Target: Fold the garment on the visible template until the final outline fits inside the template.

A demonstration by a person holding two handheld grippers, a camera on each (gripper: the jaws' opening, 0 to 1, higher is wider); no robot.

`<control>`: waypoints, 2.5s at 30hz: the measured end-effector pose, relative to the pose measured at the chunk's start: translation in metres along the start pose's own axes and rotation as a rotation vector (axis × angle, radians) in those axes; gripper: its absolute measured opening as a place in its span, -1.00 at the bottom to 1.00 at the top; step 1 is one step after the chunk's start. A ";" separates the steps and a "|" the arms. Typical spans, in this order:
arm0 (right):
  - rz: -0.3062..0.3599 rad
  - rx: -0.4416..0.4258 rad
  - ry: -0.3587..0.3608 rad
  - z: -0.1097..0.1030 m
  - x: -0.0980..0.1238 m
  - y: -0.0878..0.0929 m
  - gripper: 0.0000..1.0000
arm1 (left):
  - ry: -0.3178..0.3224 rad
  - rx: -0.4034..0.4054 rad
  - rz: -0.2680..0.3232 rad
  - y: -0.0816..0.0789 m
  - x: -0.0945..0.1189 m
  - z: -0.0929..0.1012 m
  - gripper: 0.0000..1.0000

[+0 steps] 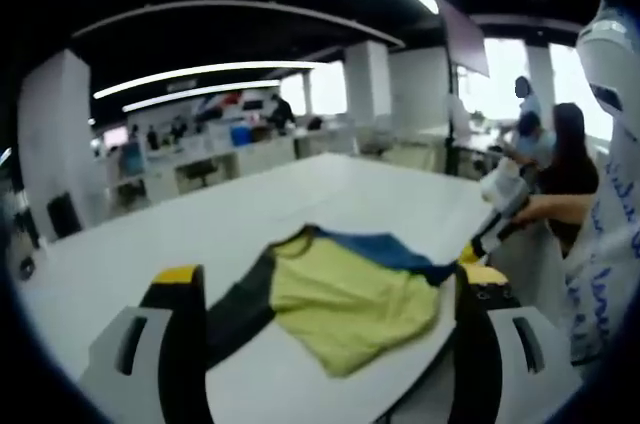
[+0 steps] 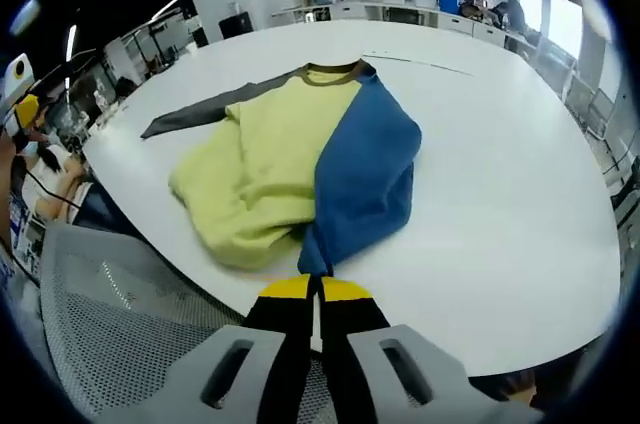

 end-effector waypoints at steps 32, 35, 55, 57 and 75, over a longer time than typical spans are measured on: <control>-0.019 0.110 0.071 0.122 0.018 -0.043 -0.97 | -0.107 0.002 -0.080 -0.016 -0.007 0.038 0.99; -0.025 0.114 0.078 0.132 0.018 -0.045 -0.97 | -0.114 0.012 -0.081 -0.017 -0.007 0.041 0.99; -0.052 0.180 0.127 0.226 0.015 -0.090 -0.97 | -0.163 0.028 -0.113 -0.036 -0.025 0.066 0.99; -0.049 0.192 0.131 0.233 0.015 -0.096 -0.97 | -0.169 0.026 -0.115 -0.039 -0.027 0.068 0.99; -0.081 0.287 0.214 0.312 0.002 -0.140 -0.97 | -0.223 0.054 -0.156 -0.044 -0.036 0.082 0.99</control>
Point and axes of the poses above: the point that each gripper's makers call its tool centre point, and the gripper's own axes: x roughly backward along the fingers, z roughly to its right, y roughly out of its underside, the point moved 10 cm from there along x, roughly backward along the fingers, and after that the axes turned 11 degrees about -x, right-handed, at the moved point
